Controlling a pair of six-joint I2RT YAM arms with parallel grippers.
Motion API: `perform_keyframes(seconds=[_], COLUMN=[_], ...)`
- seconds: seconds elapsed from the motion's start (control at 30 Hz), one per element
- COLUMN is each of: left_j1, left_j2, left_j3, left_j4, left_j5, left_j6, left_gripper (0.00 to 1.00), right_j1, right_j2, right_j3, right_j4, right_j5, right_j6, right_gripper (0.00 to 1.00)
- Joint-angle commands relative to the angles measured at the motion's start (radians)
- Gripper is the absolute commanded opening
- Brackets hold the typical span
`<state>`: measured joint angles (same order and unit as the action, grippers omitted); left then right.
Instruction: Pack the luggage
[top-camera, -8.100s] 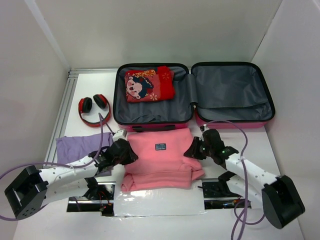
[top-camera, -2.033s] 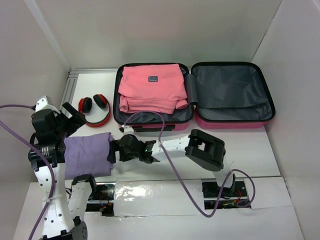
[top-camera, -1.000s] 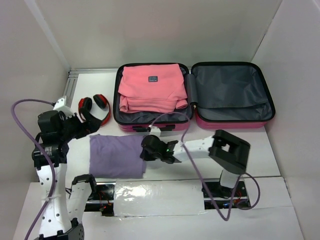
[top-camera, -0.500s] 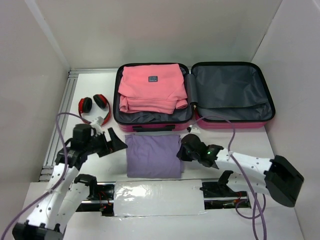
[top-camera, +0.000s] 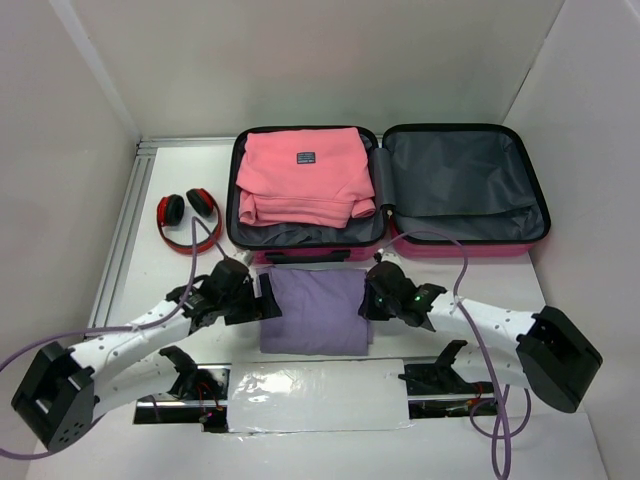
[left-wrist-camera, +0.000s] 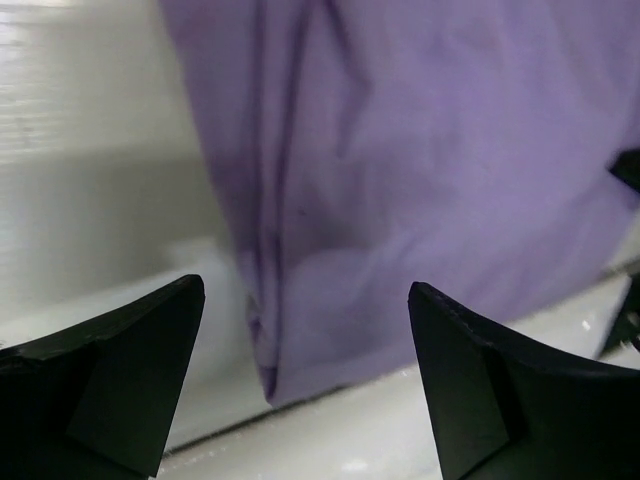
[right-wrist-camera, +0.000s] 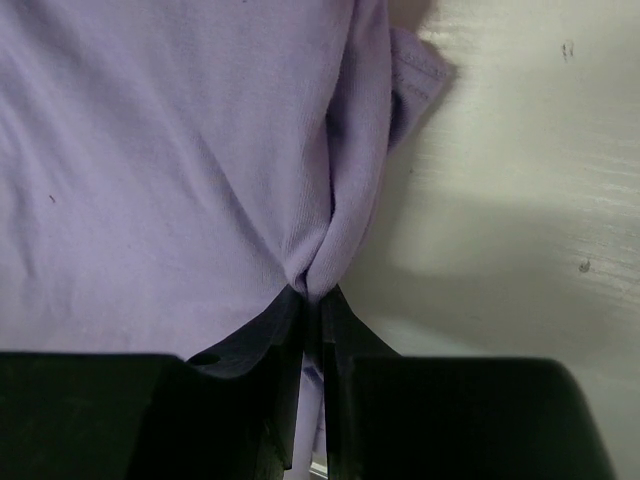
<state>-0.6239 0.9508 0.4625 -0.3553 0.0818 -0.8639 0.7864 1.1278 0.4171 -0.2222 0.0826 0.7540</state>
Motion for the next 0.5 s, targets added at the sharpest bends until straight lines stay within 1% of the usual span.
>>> perform_keyframes(seconds=[0.0,0.07,0.13,0.23,0.33,0.47], left_j1=[-0.029,-0.03,-0.03,-0.039,-0.052,-0.095], left_j2=[0.054,0.065,0.065,0.074,0.12,0.193], left_j3=[-0.007,-0.007,-0.033,-0.088,-0.129,-0.13], left_j4=[0.088,0.079,0.096,0.215,0.306,0.338], left_j5=[-0.144,-0.2,-0.214,-0.214,-0.214,-0.252], left_j6=[-0.052,-0.069,-0.081,-0.099,-0.142,-0.179], left_gripper=[0.95,0.94,0.93,0.9,0.87,0.79], right_j1=[-0.006,-0.006,-0.006,-0.006,-0.006,-0.006], right_j2=[0.009,-0.02,-0.042,-0.066,-0.066,-0.076], right_j3=[0.045,0.054,0.054,0.023,0.023,0.023], right_j4=[-0.008,-0.02,-0.02,-0.008,-0.008,0.003], right_j5=[0.006,0.029,0.029,0.029,0.029,0.02], right_j6=[-0.033,-0.033,-0.033,-0.033,-0.033,-0.024], right_gripper=[0.17,0.17,0.17,0.19,0.2,0.2])
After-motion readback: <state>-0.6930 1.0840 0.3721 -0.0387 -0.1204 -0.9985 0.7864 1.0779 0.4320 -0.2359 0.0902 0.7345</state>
